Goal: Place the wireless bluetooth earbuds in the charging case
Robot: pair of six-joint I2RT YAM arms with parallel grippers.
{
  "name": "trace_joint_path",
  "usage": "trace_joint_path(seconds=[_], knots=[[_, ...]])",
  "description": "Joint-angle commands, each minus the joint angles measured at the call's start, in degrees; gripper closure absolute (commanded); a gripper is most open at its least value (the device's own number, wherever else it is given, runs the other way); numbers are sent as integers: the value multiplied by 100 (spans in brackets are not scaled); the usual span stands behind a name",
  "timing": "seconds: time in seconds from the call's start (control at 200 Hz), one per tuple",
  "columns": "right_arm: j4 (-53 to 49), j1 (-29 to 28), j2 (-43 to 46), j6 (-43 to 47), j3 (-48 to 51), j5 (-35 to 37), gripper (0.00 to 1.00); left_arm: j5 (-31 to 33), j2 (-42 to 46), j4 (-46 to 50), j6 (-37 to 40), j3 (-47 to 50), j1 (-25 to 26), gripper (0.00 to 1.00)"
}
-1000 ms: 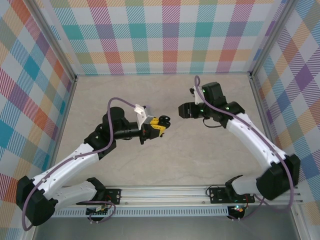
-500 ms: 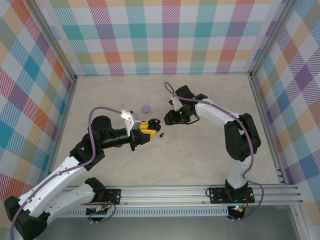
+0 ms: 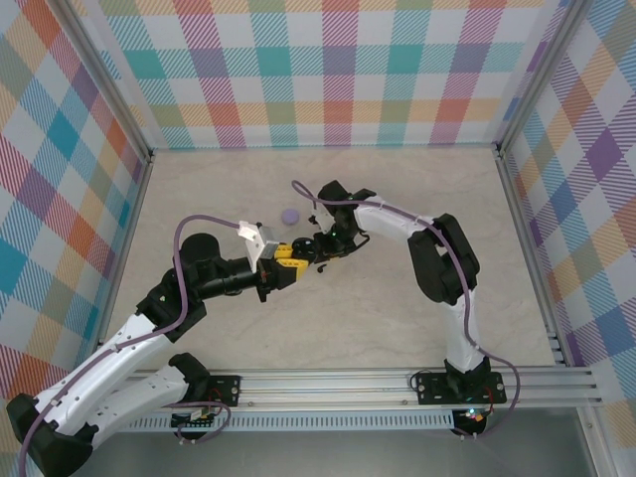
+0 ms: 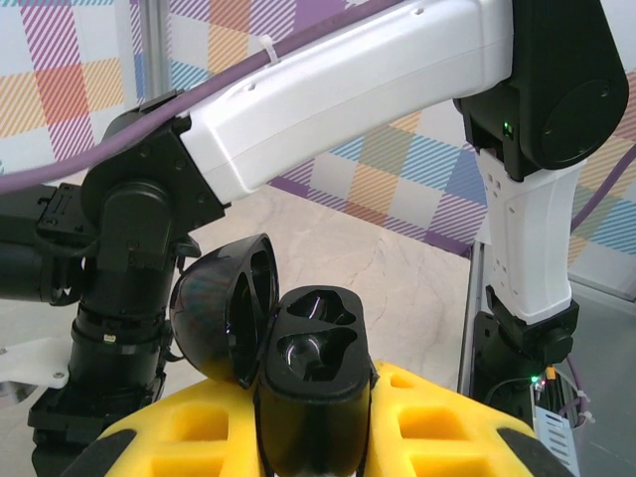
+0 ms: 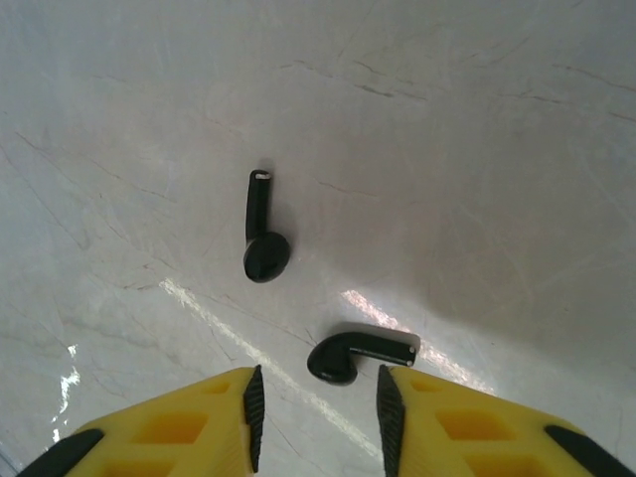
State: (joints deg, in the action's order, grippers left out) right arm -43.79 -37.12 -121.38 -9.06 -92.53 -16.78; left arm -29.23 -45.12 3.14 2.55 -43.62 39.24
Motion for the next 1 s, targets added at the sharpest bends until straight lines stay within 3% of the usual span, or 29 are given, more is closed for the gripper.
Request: trace_joint_path(seconds=[0.0,0.08,0.555,0.995], knots=[[-365,-32,-30,179,-127,104,67,56,118,29,-54,64,58,94],[-423,-42,-2,185,-91,130,71,71,109,35,-52,87,61,94],[-426,-155,19,118,169,134,79,58,74,-80,-65,88,65,94],[-220,-276,-254,-238,165,9,80,71,47,-86,-53,94,65,94]])
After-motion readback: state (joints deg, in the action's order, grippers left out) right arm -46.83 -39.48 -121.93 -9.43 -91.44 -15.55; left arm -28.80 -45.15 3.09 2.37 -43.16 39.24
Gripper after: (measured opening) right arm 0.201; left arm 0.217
